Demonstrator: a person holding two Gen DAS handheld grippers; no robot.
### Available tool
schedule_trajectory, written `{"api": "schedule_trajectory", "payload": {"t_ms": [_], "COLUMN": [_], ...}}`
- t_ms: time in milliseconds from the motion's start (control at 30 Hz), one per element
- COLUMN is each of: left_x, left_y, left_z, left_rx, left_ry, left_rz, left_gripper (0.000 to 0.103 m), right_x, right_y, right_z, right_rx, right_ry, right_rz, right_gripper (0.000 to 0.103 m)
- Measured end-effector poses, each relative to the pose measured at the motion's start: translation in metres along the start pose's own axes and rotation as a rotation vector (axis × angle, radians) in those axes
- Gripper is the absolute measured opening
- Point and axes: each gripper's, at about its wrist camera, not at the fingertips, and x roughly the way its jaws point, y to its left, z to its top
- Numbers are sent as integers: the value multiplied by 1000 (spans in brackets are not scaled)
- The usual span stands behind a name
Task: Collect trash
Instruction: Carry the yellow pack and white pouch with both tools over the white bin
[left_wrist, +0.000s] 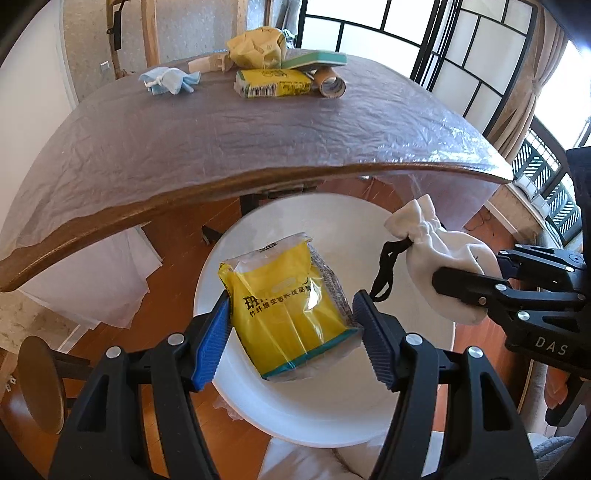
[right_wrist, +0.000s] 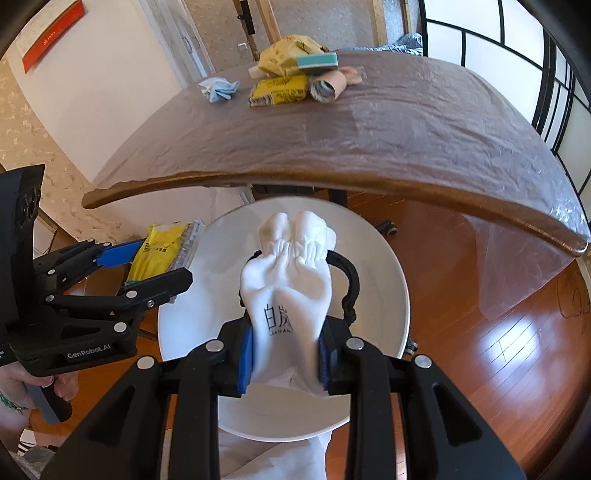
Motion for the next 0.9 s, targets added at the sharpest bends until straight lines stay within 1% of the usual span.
{"api": "schedule_trajectory", "payload": {"t_ms": [200,333,400,533,667,900], "left_x": [11,17,20,21,24,32], "left_y": [2,3,5,3,8,11], "left_z": [-3,-2,-1,-1,-6,-9], "left_rx": [-1,-54,-95,-83,-114,-118], "left_ry": [22,22,17,8,20,40], "left_rz": [18,28,12,35,25,26], "left_gripper": [66,66,66,66,66,66], "right_x": [10,17,20,23,29,40], "right_y": [0,-5,-6,-3,-5,-7], "right_z": [-2,2,3,3,3,3], "right_rx": [-3,46,69,52,70,59], "right_ry": [10,1,-2,6,19,43], "right_rz": [-27,-27,-23,-26,-11,-4], "right_gripper": [27,27,27,27,27,27]}}
